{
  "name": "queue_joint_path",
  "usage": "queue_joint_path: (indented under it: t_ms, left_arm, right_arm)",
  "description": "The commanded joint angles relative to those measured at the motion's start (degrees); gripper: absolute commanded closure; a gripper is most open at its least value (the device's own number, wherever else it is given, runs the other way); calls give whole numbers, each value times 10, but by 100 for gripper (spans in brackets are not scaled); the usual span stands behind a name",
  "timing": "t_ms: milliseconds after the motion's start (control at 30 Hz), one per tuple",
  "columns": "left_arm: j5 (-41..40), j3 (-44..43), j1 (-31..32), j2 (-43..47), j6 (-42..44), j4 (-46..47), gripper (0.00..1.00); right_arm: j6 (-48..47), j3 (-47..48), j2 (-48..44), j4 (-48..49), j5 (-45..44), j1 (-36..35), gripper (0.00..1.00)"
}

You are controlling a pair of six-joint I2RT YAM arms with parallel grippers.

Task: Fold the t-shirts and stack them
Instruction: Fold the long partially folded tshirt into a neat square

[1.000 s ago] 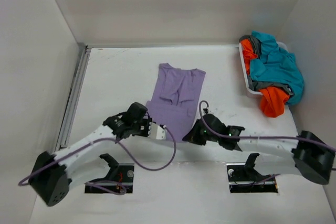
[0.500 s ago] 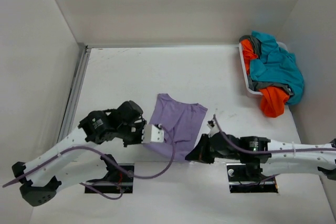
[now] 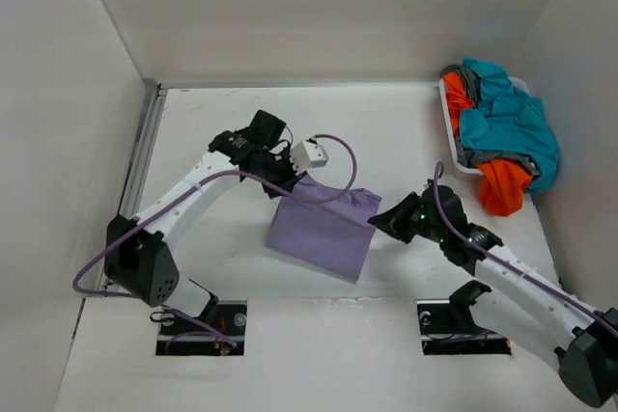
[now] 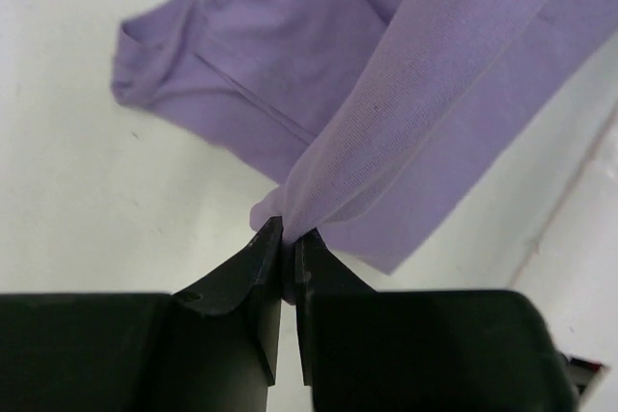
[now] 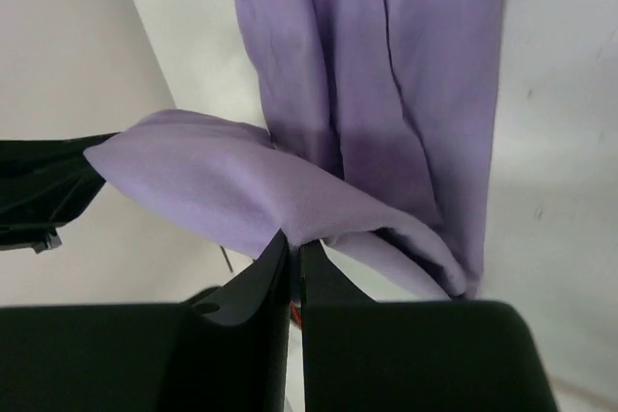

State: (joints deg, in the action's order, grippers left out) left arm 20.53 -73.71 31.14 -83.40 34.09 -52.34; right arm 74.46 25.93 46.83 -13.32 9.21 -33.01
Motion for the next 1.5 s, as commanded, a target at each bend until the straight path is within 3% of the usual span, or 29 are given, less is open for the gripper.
queue_joint_path:
  t_ms: [0,467,600,667,767,833,967,1133,1267,1467]
  left_arm:
    - [12,-53,-18,-40,-16,65,95]
    - [-11,-99,-77,-185,-31,134,91]
    - [-12,-104,-88,-219,-31,156,86]
    - [-16,-107,-96,-236,-35,173,76]
    - [-54,-120,-109,-252,-43,205,59]
    - [-76,-128,-120,-242,-60,231,48]
    - [-88,-110,-135,-174,-88,273,45]
    - [-50,-21,-85,-86,-85,290,46]
    - [-29,16,-41,-106,-96,302,48]
    - [-40,-13,-60,-205,-147,339,49]
  right_arm:
    - [-67,18,27,73,67,59,97]
    - [-166,118,280,130,97,177,90]
    - [-182,167,352,138,90,178,75]
    - [-195,190,385,146,86,185,53]
    - [-229,213,410,149,63,207,47]
    - [-264,221,394,144,39,215,46]
    - [-301,218,317,120,4,200,52]
    - [-265,164,239,117,-57,108,78]
    - [-243,150,286,131,-66,83,86]
    - [-243,184,418,172,-70,85,86]
